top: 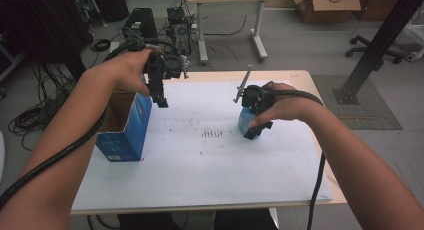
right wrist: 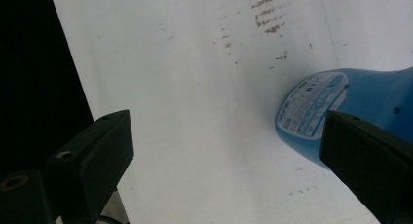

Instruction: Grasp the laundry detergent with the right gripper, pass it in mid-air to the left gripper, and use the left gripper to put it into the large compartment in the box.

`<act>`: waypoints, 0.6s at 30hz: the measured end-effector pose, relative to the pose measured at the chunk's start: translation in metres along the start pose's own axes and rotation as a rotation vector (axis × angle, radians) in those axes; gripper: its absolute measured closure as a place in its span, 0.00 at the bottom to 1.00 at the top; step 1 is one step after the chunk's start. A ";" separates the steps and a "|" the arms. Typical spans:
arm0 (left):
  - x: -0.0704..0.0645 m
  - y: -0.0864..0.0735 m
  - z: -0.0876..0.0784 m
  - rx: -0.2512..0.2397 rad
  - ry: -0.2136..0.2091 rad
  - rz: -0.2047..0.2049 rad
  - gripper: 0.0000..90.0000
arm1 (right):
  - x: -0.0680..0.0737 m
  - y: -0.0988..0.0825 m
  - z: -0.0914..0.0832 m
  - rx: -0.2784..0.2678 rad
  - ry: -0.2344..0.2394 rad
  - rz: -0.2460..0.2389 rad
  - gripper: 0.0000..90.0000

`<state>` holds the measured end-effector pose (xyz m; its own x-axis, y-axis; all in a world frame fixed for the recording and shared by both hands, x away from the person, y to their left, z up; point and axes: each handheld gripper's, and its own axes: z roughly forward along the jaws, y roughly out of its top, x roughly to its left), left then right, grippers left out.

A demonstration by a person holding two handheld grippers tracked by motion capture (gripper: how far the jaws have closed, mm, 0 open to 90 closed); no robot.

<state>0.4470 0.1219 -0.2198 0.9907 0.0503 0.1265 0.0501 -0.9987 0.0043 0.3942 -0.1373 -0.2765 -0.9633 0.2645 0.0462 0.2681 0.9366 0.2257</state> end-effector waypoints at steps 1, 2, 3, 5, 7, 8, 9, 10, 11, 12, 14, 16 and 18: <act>0.000 0.000 0.000 -0.003 0.001 -0.002 0.00 | 0.000 0.000 0.000 0.000 0.000 0.000 0.06; 0.000 0.001 -0.001 -0.001 0.000 -0.002 0.00 | 0.001 -0.002 0.000 -0.002 -0.002 -0.002 0.06; -0.001 0.001 -0.001 -0.003 0.002 -0.002 0.00 | 0.002 -0.004 0.000 0.000 -0.002 -0.002 0.07; -0.002 0.003 -0.002 -0.001 0.002 0.002 0.00 | 0.005 -0.011 0.001 0.003 -0.002 0.001 0.07; -0.003 0.004 -0.003 0.000 0.004 0.001 0.00 | 0.007 -0.015 0.001 -0.002 -0.002 0.009 0.07; -0.003 0.004 -0.003 0.000 0.004 0.001 0.00 | 0.007 -0.015 0.001 -0.002 -0.002 0.009 0.07; -0.003 0.004 -0.003 -0.001 0.004 0.003 0.00 | 0.007 -0.018 0.001 -0.001 -0.003 0.010 0.07; -0.004 0.004 -0.003 -0.001 0.006 0.001 0.00 | 0.007 -0.020 0.001 -0.002 -0.003 0.011 0.07; -0.004 0.004 -0.003 0.000 0.006 -0.002 0.00 | 0.008 -0.023 0.001 -0.003 -0.004 0.016 0.07; -0.005 0.004 -0.004 -0.001 0.006 -0.002 0.00 | 0.009 -0.028 0.002 -0.006 -0.002 0.028 0.06; -0.006 0.004 -0.004 -0.002 0.009 0.001 0.00 | 0.008 -0.030 0.003 -0.009 -0.004 0.029 0.06; -0.006 0.004 -0.005 -0.002 0.009 0.001 0.00 | 0.008 -0.036 0.004 -0.017 -0.007 0.038 0.06; -0.007 0.004 -0.006 -0.003 0.012 -0.002 0.00 | 0.008 -0.040 0.006 -0.024 -0.010 0.045 0.07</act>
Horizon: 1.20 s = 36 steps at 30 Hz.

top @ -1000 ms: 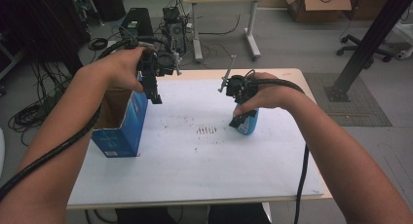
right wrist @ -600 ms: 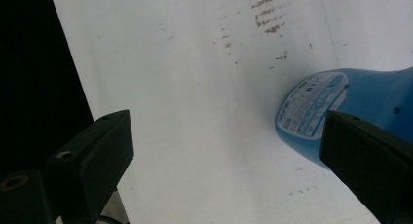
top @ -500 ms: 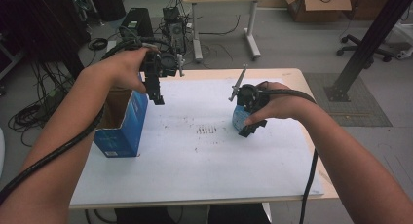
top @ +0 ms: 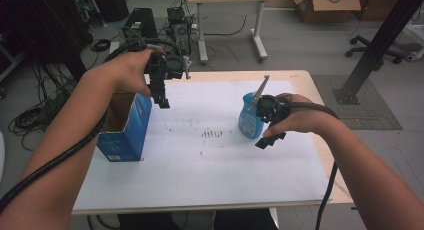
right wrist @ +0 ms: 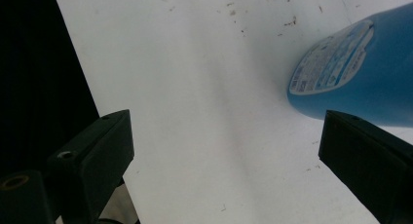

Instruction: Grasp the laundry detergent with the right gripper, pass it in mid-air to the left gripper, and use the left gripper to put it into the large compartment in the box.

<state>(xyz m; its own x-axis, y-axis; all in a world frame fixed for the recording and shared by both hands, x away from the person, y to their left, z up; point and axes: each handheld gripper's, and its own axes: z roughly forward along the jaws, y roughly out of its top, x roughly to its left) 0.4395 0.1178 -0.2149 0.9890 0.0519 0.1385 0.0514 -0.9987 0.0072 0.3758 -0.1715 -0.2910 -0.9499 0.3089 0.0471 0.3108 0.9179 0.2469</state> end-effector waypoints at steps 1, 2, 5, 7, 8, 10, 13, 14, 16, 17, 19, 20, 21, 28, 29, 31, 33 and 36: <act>0.000 0.000 0.000 0.000 -0.001 0.002 0.00 | 0.000 -0.002 0.001 0.003 -0.002 0.005 0.07; 0.000 0.000 -0.001 0.001 0.001 0.001 0.00 | -0.001 -0.005 0.001 0.000 -0.001 0.009 0.07; -0.001 -0.001 -0.001 0.003 0.003 0.000 0.00 | -0.002 -0.011 0.003 -0.008 -0.005 0.031 0.07; -0.001 -0.001 -0.002 0.001 0.004 0.001 0.00 | -0.004 -0.016 0.004 -0.025 -0.011 0.044 0.07; -0.001 -0.001 -0.002 0.001 0.004 0.001 0.00 | -0.005 -0.018 0.005 -0.033 -0.012 0.049 0.07; -0.001 -0.002 -0.002 0.002 0.004 0.001 0.00 | -0.006 -0.022 0.008 -0.045 -0.017 0.061 0.07; -0.002 -0.002 -0.002 0.002 0.004 0.001 0.00 | -0.011 -0.028 0.012 -0.066 -0.034 0.081 0.07; -0.002 -0.002 -0.002 0.002 0.004 0.001 0.00 | -0.011 -0.028 0.012 -0.066 -0.034 0.081 0.07; -0.003 -0.002 -0.001 0.003 0.003 0.004 0.00 | -0.013 -0.032 0.015 -0.077 -0.038 0.094 0.06; -0.003 -0.002 -0.001 0.004 0.003 0.006 0.00 | -0.014 -0.034 0.017 -0.082 -0.041 0.104 0.06; -0.004 -0.003 -0.001 0.003 0.002 -0.003 0.00 | -0.018 -0.040 0.022 -0.100 -0.046 0.128 0.07; -0.003 -0.003 -0.001 0.005 -0.002 -0.003 0.00 | -0.018 -0.040 0.022 -0.100 -0.046 0.128 0.07; -0.003 -0.003 -0.001 0.004 -0.004 -0.006 0.00 | -0.020 -0.042 0.024 -0.112 -0.061 0.139 0.07; -0.004 0.000 0.002 0.011 -0.007 0.003 0.00 | -0.028 -0.054 0.035 -0.220 -0.118 0.194 0.06; -0.004 0.000 0.001 0.013 -0.007 0.007 0.00 | -0.029 -0.055 0.037 -0.228 -0.121 0.204 0.07; -0.005 0.001 0.002 0.014 -0.010 0.010 0.00 | -0.031 -0.057 0.040 -0.237 -0.123 0.213 0.07; -0.007 0.002 0.002 0.021 -0.009 0.019 0.00 | -0.033 -0.059 0.043 -0.260 -0.145 0.225 0.06; -0.007 0.001 0.000 0.020 -0.006 0.020 0.00 | -0.036 -0.062 0.049 -0.316 -0.160 0.251 0.07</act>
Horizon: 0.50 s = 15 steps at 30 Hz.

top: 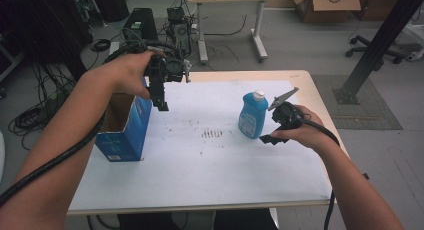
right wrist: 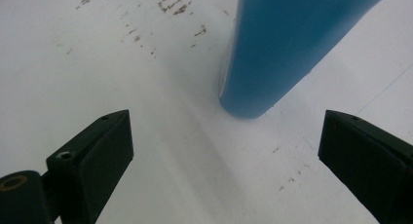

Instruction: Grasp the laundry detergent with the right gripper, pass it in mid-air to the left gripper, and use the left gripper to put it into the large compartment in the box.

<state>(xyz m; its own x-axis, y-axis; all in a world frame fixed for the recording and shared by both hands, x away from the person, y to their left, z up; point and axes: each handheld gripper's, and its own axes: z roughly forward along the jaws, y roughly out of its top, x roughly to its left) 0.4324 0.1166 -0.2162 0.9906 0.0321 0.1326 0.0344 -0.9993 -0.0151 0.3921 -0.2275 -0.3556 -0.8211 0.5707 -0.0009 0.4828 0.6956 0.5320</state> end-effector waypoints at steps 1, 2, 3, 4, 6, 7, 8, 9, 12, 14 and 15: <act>0.000 -0.001 0.000 -0.001 0.001 -0.007 0.00 | 0.000 0.000 0.000 0.000 0.000 0.000 0.07; 0.000 -0.001 -0.001 0.002 0.000 -0.006 0.00 | -0.001 -0.001 0.002 -0.008 0.002 0.010 0.07; 0.000 -0.002 -0.001 0.001 0.001 -0.004 0.00 | -0.002 -0.002 0.004 -0.027 -0.011 0.016 0.07; 0.001 -0.003 -0.002 0.000 0.002 -0.007 0.00 | -0.002 -0.003 0.005 -0.036 -0.011 0.028 0.07; 0.001 -0.003 -0.002 0.000 0.000 -0.012 0.00 | -0.004 -0.004 0.009 -0.057 -0.018 0.043 0.07; 0.000 -0.004 -0.001 -0.002 0.001 -0.011 0.00 | -0.006 -0.005 0.012 -0.088 -0.025 0.058 0.06; 0.000 -0.004 0.000 -0.003 -0.001 -0.010 0.00 | -0.006 -0.005 0.012 -0.088 -0.025 0.058 0.06; 0.000 -0.004 0.000 -0.001 -0.002 -0.008 0.00 | -0.008 -0.006 0.015 -0.109 -0.039 0.069 0.05; 0.000 -0.005 0.001 0.005 -0.001 -0.008 0.00 | -0.009 -0.007 0.018 -0.123 -0.049 0.077 0.04; 0.000 -0.005 0.000 0.005 0.008 -0.007 0.00 | -0.009 -0.007 0.020 -0.139 -0.043 0.090 0.04; -0.001 -0.004 -0.001 0.004 0.011 -0.002 0.00 | -0.009 -0.007 0.023 -0.152 -0.049 0.092 0.04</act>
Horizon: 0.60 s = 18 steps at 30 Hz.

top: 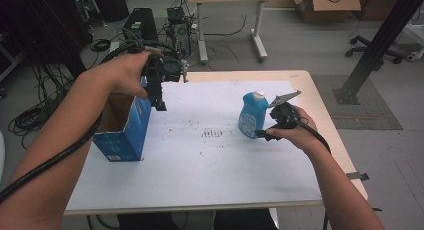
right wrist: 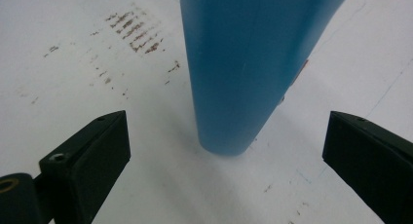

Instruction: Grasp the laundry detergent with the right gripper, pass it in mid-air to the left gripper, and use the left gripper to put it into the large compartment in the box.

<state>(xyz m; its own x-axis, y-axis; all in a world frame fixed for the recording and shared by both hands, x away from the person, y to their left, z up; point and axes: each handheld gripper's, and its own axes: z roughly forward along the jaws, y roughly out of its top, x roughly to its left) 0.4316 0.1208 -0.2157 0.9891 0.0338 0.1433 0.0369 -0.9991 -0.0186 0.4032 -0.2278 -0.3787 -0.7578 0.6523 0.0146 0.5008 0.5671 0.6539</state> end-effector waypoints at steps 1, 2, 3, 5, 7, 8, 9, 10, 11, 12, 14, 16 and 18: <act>0.000 0.000 0.000 0.000 0.000 0.000 0.00 | 0.000 -0.001 0.001 -0.010 0.003 0.007 0.04; 0.000 0.000 0.000 0.000 0.003 0.004 0.00 | 0.000 -0.001 0.001 -0.010 0.003 0.007 0.04; -0.001 0.001 0.000 0.001 0.000 0.005 0.00 | 0.000 -0.001 0.003 -0.026 0.002 0.018 0.03; -0.002 0.003 -0.001 0.001 0.001 0.012 0.00 | 0.000 -0.002 0.006 -0.038 0.005 0.027 0.03; -0.003 0.004 -0.001 0.002 0.000 0.018 0.00 | 0.000 -0.003 0.008 -0.058 0.003 0.037 0.02; -0.005 0.006 -0.001 0.005 0.001 0.022 0.00 | -0.001 -0.003 0.010 -0.075 -0.004 0.049 0.02; -0.005 0.006 -0.001 0.005 0.001 0.022 0.00 | -0.001 -0.003 0.010 -0.075 -0.004 0.049 0.02; -0.005 0.006 -0.001 0.003 0.003 0.023 0.00 | -0.002 -0.005 0.011 -0.097 -0.003 0.066 0.02; -0.005 0.007 -0.002 0.002 0.007 0.024 0.00 | -0.002 -0.005 0.011 -0.097 -0.003 0.066 0.02; -0.006 0.008 -0.001 -0.004 0.006 0.025 0.00 | -0.003 -0.006 0.012 -0.112 -0.001 0.083 0.02; -0.006 0.009 -0.001 -0.002 0.008 0.029 0.00 | -0.003 -0.006 0.014 -0.124 -0.006 0.095 0.02; -0.006 0.009 -0.001 0.003 0.005 0.029 0.00 | -0.002 -0.005 0.015 -0.141 0.001 0.095 0.03; -0.007 0.010 -0.001 0.002 0.005 0.030 0.00 | -0.002 -0.005 0.015 -0.156 0.004 0.091 0.02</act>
<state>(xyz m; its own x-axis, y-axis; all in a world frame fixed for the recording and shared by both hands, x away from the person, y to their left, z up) 0.4246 0.1109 -0.2159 0.9891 0.0041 0.1472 0.0078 -0.9997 -0.0249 0.4084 -0.2246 -0.3939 -0.7139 0.6955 0.0817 0.4968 0.4208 0.7590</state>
